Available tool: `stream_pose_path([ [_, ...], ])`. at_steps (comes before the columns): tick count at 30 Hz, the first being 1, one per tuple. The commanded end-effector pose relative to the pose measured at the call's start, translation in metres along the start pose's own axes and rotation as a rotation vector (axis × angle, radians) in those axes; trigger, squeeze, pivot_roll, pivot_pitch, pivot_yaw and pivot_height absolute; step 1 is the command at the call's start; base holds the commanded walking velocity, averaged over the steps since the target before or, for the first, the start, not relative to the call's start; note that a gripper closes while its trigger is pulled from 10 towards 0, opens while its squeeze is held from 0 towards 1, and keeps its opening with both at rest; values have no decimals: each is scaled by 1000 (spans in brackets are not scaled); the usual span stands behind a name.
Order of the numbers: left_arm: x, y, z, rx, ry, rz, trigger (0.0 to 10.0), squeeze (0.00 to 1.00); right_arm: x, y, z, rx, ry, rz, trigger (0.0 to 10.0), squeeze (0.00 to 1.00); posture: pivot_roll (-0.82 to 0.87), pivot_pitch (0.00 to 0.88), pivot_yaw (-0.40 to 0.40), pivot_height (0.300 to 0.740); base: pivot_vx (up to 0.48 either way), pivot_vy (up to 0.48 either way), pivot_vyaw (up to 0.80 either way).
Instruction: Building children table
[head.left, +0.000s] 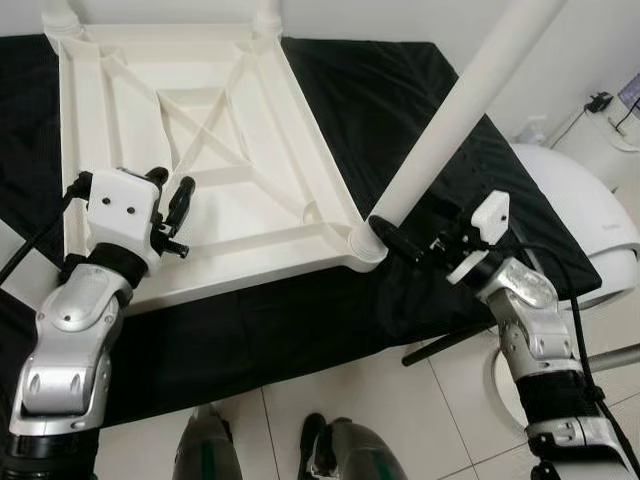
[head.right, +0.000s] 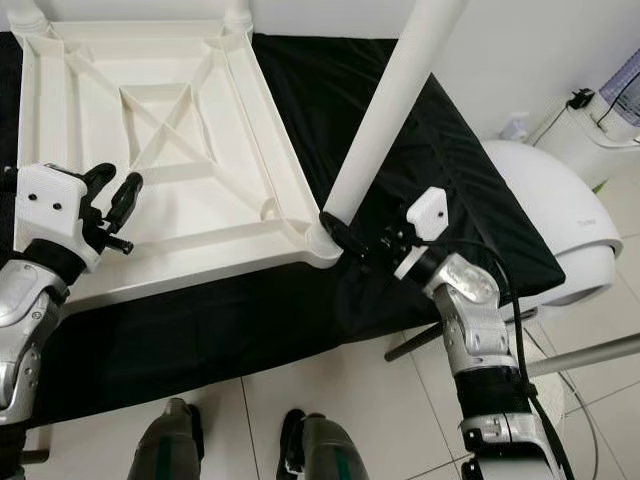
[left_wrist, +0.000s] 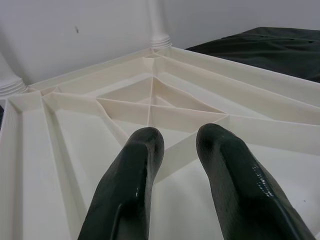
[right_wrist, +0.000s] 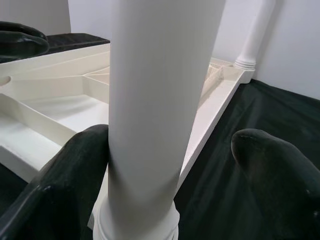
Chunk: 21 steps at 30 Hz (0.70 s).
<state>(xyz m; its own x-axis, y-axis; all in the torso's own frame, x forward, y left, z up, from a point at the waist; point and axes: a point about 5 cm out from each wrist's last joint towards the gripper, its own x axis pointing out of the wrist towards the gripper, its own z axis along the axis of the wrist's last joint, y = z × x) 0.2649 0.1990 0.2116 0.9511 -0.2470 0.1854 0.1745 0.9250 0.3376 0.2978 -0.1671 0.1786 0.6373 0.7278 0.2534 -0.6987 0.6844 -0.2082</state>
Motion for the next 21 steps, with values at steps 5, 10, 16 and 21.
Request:
stream_pose_path([
  [5,-9,-7,10,-5,-4,-137,10000,0,-6,2,-2,32,-13,-48,10000,0,126,163,-114,740,0,0,0],
  [10,-24,-37,15,15,12,-403,10000,0,-3,14,-5,76,-21,34,10000,0,135,161,-120,740,0,0,0],
  [16,-24,-40,17,29,6,-438,10000,0,-5,15,-4,109,-34,30,10000,0,137,159,-122,740,0,0,0],
  [21,-21,-42,21,47,1,-465,10000,0,-11,19,-3,186,-62,-19,10000,0,128,155,-119,740,0,0,0],
])
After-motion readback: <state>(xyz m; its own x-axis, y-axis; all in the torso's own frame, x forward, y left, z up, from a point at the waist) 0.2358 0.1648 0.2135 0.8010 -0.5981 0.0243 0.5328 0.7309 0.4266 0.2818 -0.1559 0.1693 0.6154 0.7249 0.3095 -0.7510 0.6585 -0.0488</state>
